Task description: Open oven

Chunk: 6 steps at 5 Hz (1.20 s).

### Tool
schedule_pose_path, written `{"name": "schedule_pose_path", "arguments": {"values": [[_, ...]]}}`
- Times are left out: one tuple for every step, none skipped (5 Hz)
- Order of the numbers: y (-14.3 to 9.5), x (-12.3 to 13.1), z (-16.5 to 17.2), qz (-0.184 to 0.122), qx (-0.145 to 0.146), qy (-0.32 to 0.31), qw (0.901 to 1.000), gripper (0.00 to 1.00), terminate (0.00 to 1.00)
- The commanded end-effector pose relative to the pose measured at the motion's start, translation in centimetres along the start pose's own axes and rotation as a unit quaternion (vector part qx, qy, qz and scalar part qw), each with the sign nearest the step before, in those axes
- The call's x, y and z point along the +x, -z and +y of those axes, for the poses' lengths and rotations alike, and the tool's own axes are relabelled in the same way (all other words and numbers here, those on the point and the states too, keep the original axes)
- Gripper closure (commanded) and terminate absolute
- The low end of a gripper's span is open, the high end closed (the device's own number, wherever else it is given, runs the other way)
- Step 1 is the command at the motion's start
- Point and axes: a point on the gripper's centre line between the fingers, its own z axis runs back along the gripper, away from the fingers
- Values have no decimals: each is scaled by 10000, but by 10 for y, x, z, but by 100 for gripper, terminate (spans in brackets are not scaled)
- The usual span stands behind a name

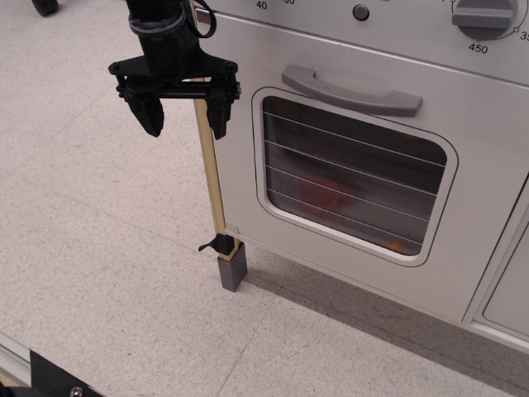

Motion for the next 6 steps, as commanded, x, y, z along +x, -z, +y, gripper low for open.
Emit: {"name": "schedule_pose_path", "arguments": {"values": [[0,0,0,0,0,0,10000,0,0],[-7,-3,-14,-241,-429,-1244,9910,0,0],[-14,-1,-30,-454,-722,-2250,9706,0,0],[-28,4,-45,-744,-1143,-3429,9294,0,0],[-43,14,-61,-330,-1333,-4270,8938,0,0],[-49,24,-80,-267,-1369,-4715,8708,0,0]]}}
